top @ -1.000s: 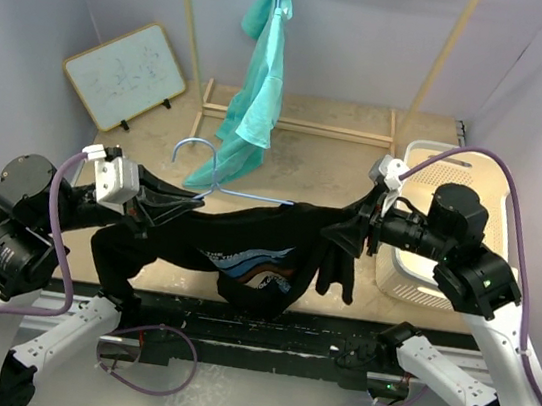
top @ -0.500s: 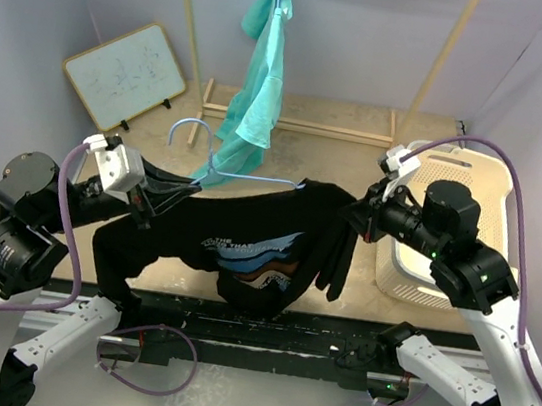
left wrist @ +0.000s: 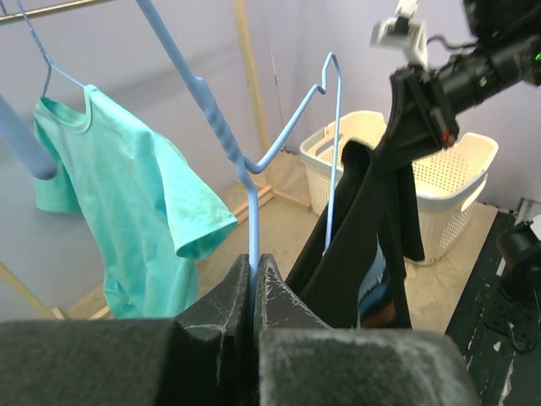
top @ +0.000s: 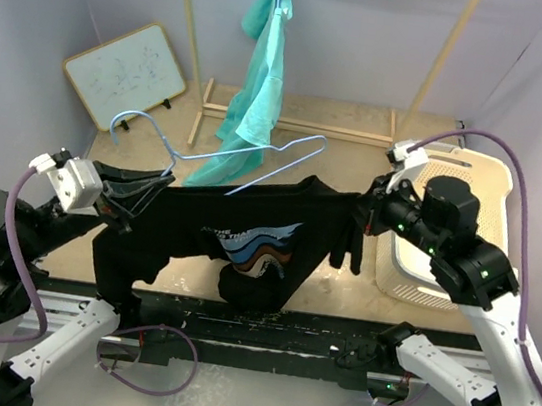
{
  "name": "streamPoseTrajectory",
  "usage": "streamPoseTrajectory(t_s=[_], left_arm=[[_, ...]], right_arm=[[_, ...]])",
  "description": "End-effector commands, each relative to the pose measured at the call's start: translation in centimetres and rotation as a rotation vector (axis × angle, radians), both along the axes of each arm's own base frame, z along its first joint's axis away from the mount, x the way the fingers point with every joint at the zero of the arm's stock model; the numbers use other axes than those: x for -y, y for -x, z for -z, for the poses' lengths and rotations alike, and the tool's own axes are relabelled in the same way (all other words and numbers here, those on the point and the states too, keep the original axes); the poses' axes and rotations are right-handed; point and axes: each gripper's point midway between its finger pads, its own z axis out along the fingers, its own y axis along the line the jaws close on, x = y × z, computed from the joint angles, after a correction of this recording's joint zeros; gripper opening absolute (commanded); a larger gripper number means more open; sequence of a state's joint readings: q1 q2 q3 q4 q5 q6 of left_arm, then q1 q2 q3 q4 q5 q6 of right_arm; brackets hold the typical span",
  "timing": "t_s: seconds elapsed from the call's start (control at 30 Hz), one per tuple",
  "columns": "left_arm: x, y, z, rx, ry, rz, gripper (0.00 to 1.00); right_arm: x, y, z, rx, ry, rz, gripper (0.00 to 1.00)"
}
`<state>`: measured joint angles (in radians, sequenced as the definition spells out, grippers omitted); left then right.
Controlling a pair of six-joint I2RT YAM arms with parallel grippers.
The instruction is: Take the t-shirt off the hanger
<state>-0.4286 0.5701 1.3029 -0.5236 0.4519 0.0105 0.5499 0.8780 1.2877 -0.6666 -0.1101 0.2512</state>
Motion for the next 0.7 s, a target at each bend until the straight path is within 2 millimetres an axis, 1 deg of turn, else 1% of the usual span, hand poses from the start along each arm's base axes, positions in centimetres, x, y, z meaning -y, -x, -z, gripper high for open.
streamPoseTrajectory(t_s=[0.0,0.03,0.07,0.13,0.17,0.27,0.33,0.4,0.47,0.53,0.67], left_arm=[[-0.3,-0.3,-2.7,0.075,0.078,-0.026,0.0],[0.1,-0.6,-2.5,0.066,0.073,-0.009,0.0],[0.7,-0.8,-2.1,0.051,0.061,0.018,0.0],[2.0,-2.1,-0.6,0.005,0.023,0.057,0.0],[2.6,-2.7,0.3,-0.016,-0.001,0.075,0.0],[4.0,-4.7,3.1,-0.078,-0.065,0.109,0.0],[5.4,-5.2,4.7,-0.116,-0.102,0.18,0.0],[6.8,-4.8,6.0,-0.154,-0.133,0.291,0.0],[8.3,-3.6,6.7,-0.185,-0.154,0.44,0.0],[9.1,-2.7,6.9,-0.201,-0.16,0.549,0.0],[9.5,-2.0,6.2,-0.176,-0.14,0.611,0.0]], right_arm=[[-2.2,0.3,1.7,-0.033,0.007,-0.141,0.0],[-2.7,0.5,0.8,0.003,-0.011,-0.178,0.05],[-3.2,1.3,-0.2,0.03,-0.039,-0.234,0.18],[-3.9,3.1,-2.7,0.097,-0.096,-0.327,0.4],[-3.8,4.0,-4.1,0.138,-0.116,-0.352,0.45],[-2.8,6.7,-7.9,0.264,-0.164,-0.396,0.49],[-2.4,8.9,-9.9,0.321,-0.203,-0.446,0.51],[-2.3,10.5,-11.2,0.359,-0.226,-0.494,0.52],[-2.3,10.5,-11.6,0.361,-0.224,-0.499,0.52],[-2.6,9.9,-11.1,0.342,-0.207,-0.498,0.52],[-3.9,8.7,-9.7,0.286,-0.19,-0.533,0.52]])
